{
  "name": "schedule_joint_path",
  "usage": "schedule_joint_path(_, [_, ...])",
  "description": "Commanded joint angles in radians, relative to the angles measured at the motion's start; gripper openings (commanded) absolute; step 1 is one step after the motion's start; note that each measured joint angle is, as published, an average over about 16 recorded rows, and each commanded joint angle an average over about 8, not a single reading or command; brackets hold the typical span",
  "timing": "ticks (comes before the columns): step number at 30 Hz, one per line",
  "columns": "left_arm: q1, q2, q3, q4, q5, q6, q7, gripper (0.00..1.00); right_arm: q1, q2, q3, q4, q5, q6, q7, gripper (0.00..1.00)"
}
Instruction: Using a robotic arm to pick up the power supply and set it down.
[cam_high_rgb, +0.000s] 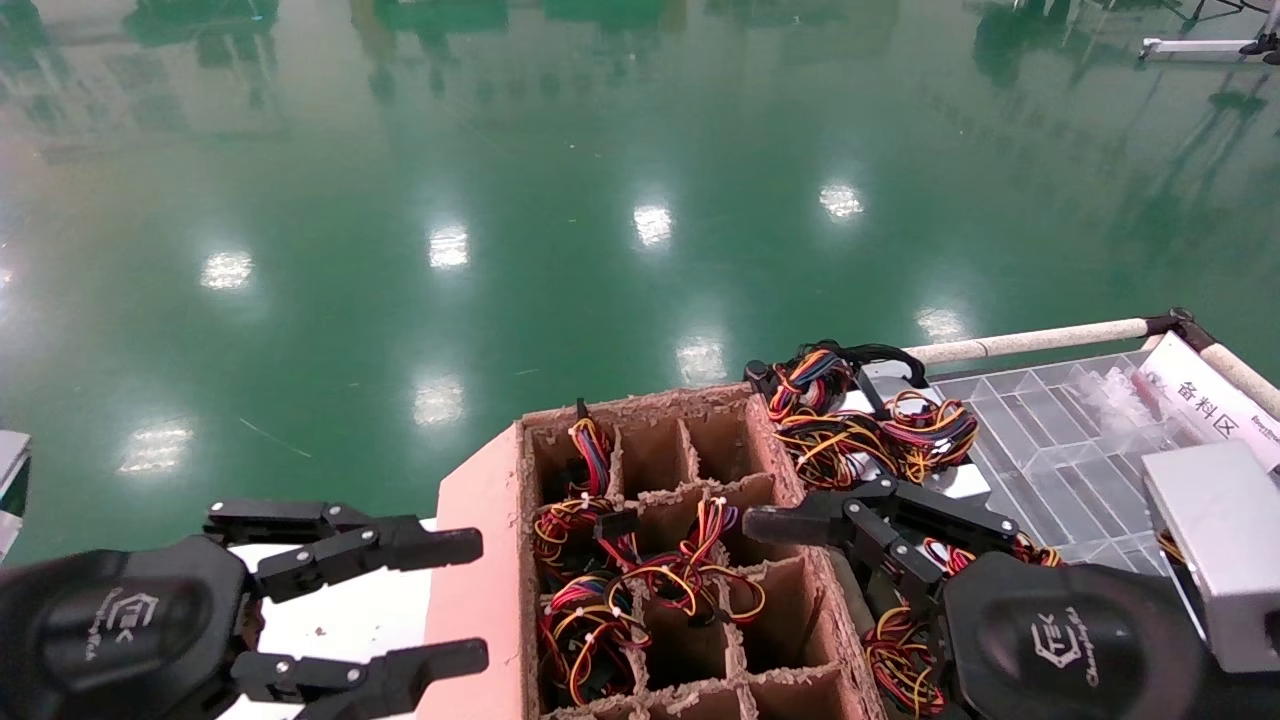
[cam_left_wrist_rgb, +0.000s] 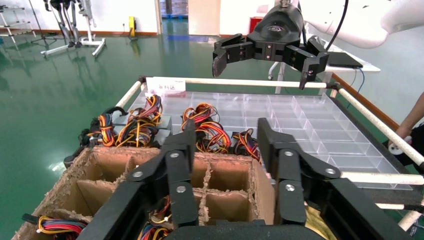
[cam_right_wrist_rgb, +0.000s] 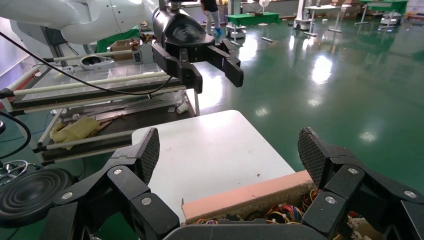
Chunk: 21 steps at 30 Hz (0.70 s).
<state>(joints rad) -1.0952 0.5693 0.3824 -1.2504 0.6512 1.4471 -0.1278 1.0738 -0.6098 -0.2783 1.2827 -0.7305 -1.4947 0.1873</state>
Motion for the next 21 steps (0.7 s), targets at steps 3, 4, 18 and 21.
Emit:
schedule_joint_path(3, [0.000, 0.000, 0.000, 0.000, 0.000, 0.000, 0.000, 0.00, 0.000, 0.000, 0.000, 0.000, 0.000, 0.000, 0.000, 1.00])
schedule_joint_path(4, [0.000, 0.000, 0.000, 0.000, 0.000, 0.000, 0.000, 0.00, 0.000, 0.000, 0.000, 0.000, 0.000, 0.000, 0.000, 1.00])
schedule_joint_path(18, [0.000, 0.000, 0.000, 0.000, 0.000, 0.000, 0.000, 0.01, 0.000, 0.000, 0.000, 0.000, 0.000, 0.000, 0.000, 1.00])
schedule_joint_path(21, [0.000, 0.000, 0.000, 0.000, 0.000, 0.000, 0.000, 0.31, 0.000, 0.000, 0.000, 0.000, 0.000, 0.000, 0.000, 1.00])
